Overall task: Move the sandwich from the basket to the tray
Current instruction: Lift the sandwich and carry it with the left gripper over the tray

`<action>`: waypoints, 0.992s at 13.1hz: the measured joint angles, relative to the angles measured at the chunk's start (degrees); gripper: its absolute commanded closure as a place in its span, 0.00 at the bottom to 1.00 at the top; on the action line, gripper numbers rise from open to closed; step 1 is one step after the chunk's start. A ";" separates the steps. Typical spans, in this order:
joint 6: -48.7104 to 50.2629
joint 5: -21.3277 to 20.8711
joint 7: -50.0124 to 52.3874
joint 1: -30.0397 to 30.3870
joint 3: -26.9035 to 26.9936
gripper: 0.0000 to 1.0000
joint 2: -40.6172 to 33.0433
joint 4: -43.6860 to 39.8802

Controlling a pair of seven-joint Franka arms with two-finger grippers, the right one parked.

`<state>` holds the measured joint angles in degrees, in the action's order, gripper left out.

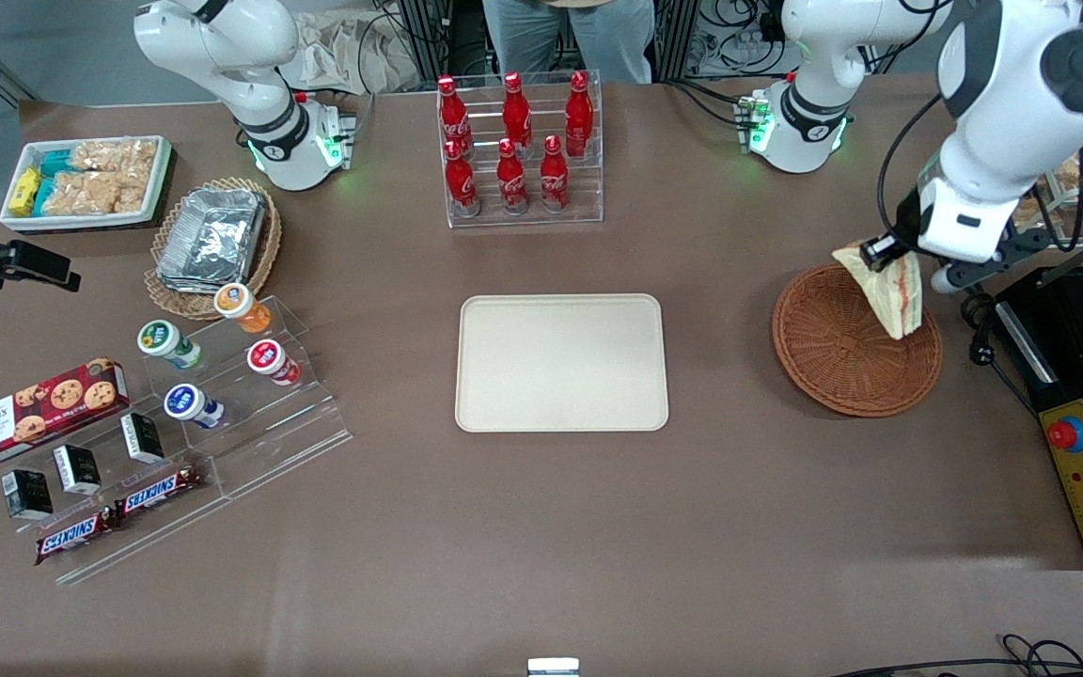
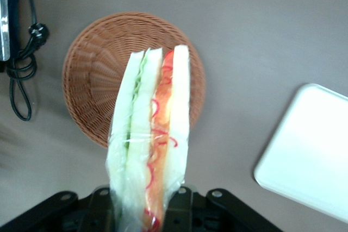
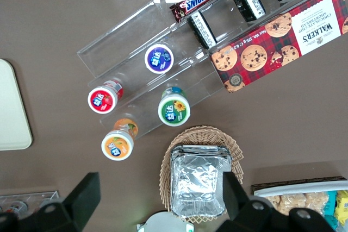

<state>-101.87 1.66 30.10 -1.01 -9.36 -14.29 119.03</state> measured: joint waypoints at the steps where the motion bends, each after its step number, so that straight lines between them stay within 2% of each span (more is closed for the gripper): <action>1: 1.35 0.95 -1.07 -1.37 -0.10 1.00 0.30 -1.92; 6: -0.59 5.45 -2.26 -12.57 -0.58 1.00 2.40 -2.77; 8: -3.13 5.88 -0.44 -16.55 -1.92 1.00 3.82 -2.77; 13: -10.32 5.91 6.42 -18.56 -9.40 1.00 8.68 -2.74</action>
<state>-112.19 7.57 36.53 -19.57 -18.76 -5.61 116.29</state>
